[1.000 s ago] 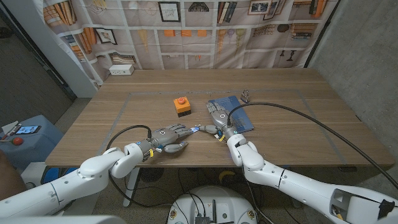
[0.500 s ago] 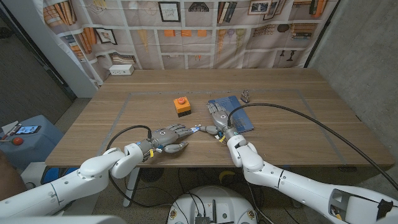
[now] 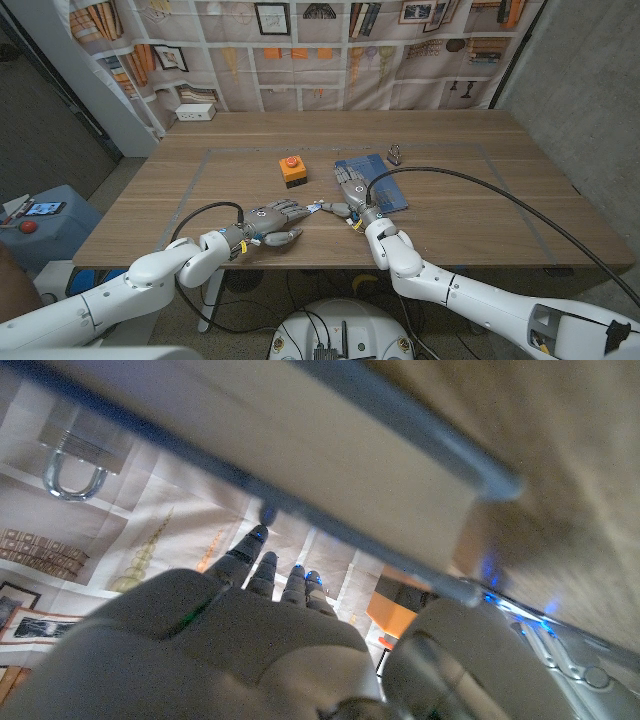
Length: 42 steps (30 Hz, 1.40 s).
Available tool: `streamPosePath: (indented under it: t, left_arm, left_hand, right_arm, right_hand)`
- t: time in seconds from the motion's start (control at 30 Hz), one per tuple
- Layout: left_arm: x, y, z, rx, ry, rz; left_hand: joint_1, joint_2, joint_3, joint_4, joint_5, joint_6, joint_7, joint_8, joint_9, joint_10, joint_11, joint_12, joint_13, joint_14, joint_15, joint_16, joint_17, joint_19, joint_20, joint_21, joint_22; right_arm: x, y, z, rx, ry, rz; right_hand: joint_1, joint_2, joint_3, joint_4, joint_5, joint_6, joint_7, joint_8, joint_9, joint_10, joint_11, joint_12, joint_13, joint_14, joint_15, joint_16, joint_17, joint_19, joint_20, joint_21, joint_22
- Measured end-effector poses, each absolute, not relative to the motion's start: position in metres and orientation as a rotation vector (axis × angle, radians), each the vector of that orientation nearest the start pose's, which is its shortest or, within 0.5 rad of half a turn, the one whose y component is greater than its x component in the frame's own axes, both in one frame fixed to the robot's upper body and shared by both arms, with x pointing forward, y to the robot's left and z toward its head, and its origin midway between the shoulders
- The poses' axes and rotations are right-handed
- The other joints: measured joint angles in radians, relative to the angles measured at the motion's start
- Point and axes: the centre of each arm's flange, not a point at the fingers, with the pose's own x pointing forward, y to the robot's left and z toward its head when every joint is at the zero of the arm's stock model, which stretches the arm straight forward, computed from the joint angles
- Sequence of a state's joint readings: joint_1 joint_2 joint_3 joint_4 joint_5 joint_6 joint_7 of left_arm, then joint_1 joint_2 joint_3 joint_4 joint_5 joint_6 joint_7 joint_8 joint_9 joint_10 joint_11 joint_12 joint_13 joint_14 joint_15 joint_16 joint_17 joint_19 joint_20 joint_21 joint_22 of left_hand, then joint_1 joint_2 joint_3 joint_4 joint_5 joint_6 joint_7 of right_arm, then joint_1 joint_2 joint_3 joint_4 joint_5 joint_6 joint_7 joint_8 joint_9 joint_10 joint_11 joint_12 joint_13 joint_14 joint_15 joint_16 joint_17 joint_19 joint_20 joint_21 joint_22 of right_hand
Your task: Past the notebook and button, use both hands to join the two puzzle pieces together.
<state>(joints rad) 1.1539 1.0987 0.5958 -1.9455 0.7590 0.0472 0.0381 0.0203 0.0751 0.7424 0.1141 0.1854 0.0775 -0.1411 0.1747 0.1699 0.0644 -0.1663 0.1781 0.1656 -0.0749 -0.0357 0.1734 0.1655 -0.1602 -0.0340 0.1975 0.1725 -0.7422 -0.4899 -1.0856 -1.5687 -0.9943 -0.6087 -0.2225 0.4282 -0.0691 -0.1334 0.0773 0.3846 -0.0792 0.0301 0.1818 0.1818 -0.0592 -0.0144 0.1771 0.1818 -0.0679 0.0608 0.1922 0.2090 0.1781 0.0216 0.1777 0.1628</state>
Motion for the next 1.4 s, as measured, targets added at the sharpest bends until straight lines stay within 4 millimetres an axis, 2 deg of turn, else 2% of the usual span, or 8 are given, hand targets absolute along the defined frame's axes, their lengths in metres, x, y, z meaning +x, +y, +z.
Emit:
streamPosePath:
  t: [0.07,0.43,0.8,1.4]
  left_arm:
    - [0.523,0.243,-0.151,1.798,-0.587,-0.302]
    - [0.522,0.244,-0.153,1.79,-0.582,-0.297]
    - [0.521,0.245,-0.155,1.778,-0.573,-0.287]
    - [0.522,0.248,-0.156,1.764,-0.564,-0.278]
  left_hand:
    - [0.0,0.0,0.0,0.0,0.0,0.0,0.0,0.0,0.0,0.0,0.0,0.0,0.0,0.0,0.0,0.0,0.0,0.0,0.0,0.0,0.0]
    - [0.0,0.0,0.0,0.0,0.0,0.0,0.0,0.0,0.0,0.0,0.0,0.0,0.0,0.0,0.0,0.0,-0.002,0.0,0.0,0.0,0.0]
    - [0.0,0.0,0.0,0.0,0.0,0.0,0.0,0.0,0.0,0.0,0.0,0.0,-0.001,0.0,0.0,0.0,-0.001,0.0,0.0,0.0,0.0]
    - [0.0,0.0,0.0,0.0,0.0,0.002,-0.002,0.0,0.0,0.0,0.0,0.0,-0.001,0.0,0.0,0.0,0.0,0.0,0.0,0.0,0.0]
  right_arm:
    - [0.599,-0.064,-0.127,-1.709,-0.648,-0.169]
    - [0.598,-0.064,-0.129,-1.721,-0.639,-0.19]
    - [0.595,-0.063,-0.135,-1.739,-0.631,-0.197]
    - [0.593,-0.058,-0.14,-1.767,-0.61,-0.23]
  right_hand:
    - [0.009,0.009,0.0,0.0,0.0,0.0,0.0,0.0,0.0,0.0,0.0,0.0,0.0,0.0,0.0,0.0,0.0,0.0,0.0,0.0,0.0]
    - [0.009,0.009,-0.004,-0.004,0.0,0.009,-0.009,0.007,0.0,0.0,0.0,0.004,0.0,0.0,0.0,0.004,0.0,0.004,-0.004,0.004,0.0]
    - [0.009,0.009,-0.004,-0.004,0.0,0.009,-0.009,0.009,0.0,0.004,0.004,0.004,0.0,0.004,-0.004,0.004,-0.002,0.011,0.004,0.004,0.0]
    - [0.019,0.02,-0.006,-0.002,0.004,0.017,-0.009,0.012,0.0,0.009,0.009,0.008,0.0,0.013,-0.006,0.008,-0.005,0.022,0.0,0.004,0.0]
